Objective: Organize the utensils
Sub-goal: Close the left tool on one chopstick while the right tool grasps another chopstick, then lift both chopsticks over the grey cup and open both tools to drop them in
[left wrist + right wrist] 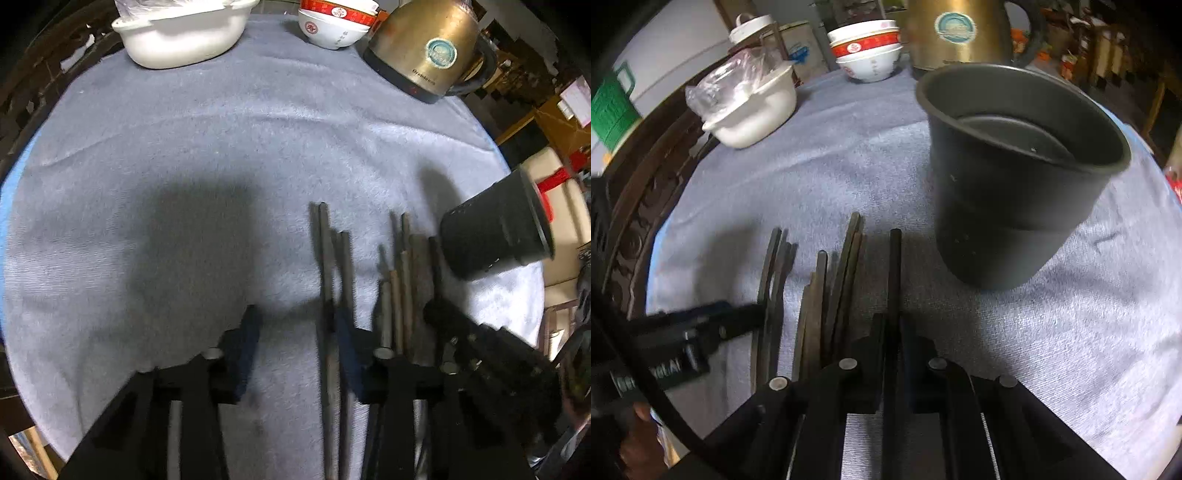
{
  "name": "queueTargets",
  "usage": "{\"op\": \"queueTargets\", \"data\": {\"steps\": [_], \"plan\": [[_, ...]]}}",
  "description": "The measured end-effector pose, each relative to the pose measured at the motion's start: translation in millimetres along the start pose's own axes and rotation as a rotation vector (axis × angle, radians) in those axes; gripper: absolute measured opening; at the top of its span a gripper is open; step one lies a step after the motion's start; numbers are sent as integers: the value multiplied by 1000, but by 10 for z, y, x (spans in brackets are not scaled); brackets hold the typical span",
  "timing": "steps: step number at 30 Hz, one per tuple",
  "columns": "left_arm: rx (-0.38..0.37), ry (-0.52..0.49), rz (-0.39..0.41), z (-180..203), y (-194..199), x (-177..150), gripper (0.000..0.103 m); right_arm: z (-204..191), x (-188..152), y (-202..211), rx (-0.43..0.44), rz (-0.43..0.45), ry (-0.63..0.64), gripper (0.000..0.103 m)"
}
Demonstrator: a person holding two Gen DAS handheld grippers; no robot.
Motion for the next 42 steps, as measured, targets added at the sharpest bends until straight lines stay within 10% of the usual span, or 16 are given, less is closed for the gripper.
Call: {"op": "queueTargets", "data": {"steps": [3,18,32,42], "plan": [[-67,7,-38,29,-69,70,8,9,11,8,18,-1,9,7],[-39,-81,243,183,1122,-326,7,229,-328,1362,329,310,77,7],[-130,-163,739,1134,2248,-19,7,662,-263,2564,253,726,-42,7],[-185,-76,911,1558,1928,626,7,1086,-38,2820,177,886,-190,7]]}}
Point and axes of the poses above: each gripper's, at about its wrist camera, not at the fingertips, and y roughly against the way its jaws point, z to its right, x to its top, the point moved 3 cm from there along -y, roughly the way its jaws point, and after that the axes turned 14 degrees about -z, right-handed, at the moved point
